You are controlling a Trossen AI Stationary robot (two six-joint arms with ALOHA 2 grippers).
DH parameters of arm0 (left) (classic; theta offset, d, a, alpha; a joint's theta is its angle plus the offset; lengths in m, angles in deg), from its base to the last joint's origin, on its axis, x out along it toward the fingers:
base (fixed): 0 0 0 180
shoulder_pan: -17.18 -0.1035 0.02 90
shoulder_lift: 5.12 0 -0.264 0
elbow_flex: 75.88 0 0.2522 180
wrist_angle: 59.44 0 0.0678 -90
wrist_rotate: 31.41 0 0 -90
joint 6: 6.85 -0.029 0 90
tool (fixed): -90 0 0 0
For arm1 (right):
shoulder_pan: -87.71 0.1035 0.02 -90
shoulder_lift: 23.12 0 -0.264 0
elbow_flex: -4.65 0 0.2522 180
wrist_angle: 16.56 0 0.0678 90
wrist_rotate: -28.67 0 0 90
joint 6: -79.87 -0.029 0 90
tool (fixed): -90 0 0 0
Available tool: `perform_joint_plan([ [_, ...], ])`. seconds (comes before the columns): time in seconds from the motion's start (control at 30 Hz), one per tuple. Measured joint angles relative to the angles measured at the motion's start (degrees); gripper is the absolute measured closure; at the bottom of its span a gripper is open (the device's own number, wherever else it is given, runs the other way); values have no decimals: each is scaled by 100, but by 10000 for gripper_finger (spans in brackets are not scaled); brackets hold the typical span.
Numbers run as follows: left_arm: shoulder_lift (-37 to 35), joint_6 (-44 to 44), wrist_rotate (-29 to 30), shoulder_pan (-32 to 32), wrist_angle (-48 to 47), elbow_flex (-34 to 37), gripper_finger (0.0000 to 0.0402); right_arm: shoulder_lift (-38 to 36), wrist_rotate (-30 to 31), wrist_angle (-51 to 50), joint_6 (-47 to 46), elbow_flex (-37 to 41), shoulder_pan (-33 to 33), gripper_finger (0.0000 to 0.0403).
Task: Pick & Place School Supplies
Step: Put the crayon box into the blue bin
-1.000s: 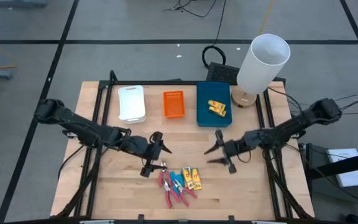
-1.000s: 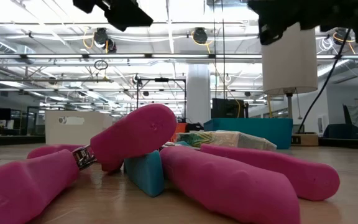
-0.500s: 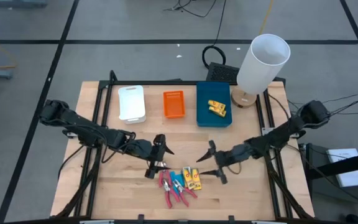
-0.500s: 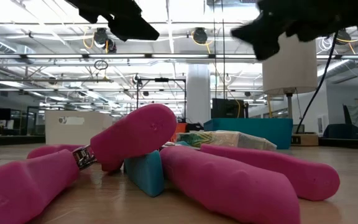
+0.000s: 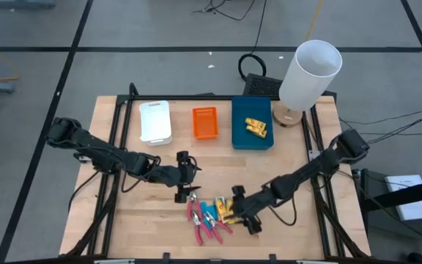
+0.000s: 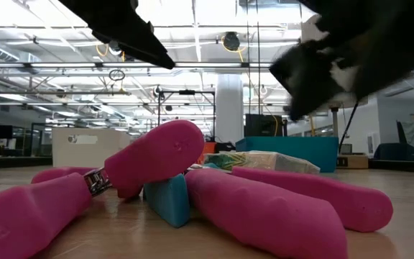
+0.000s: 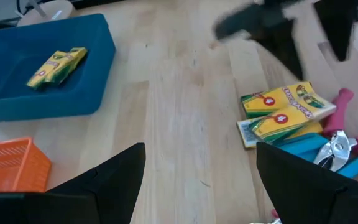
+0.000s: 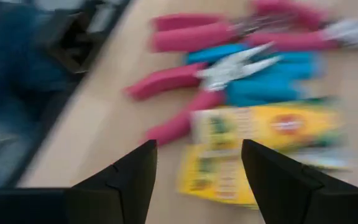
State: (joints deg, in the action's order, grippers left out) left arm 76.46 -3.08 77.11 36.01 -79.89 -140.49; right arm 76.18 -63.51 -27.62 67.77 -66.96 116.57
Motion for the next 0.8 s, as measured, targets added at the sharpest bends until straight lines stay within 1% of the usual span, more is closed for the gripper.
perform_joint_plan([
  [0.07,0,0,0,2,-3,2,92,155,-311,-52,-352,0,91,179],
  [0.17,0,4,-2,0,6,0,92,427,-613,-4,-786,2,201,185],
  [0.33,0,10,-4,0,90,0,92,691,-867,394,-993,2,289,190],
  [0.47,0,50,-9,0,97,0,92,708,-854,665,-1001,2,314,191],
  [0.57,0,154,-20,0,95,1,92,708,-826,546,-1021,3,286,191],
  [0.8,0,234,-20,0,89,2,92,694,-279,-32,-909,-3,79,198],
])
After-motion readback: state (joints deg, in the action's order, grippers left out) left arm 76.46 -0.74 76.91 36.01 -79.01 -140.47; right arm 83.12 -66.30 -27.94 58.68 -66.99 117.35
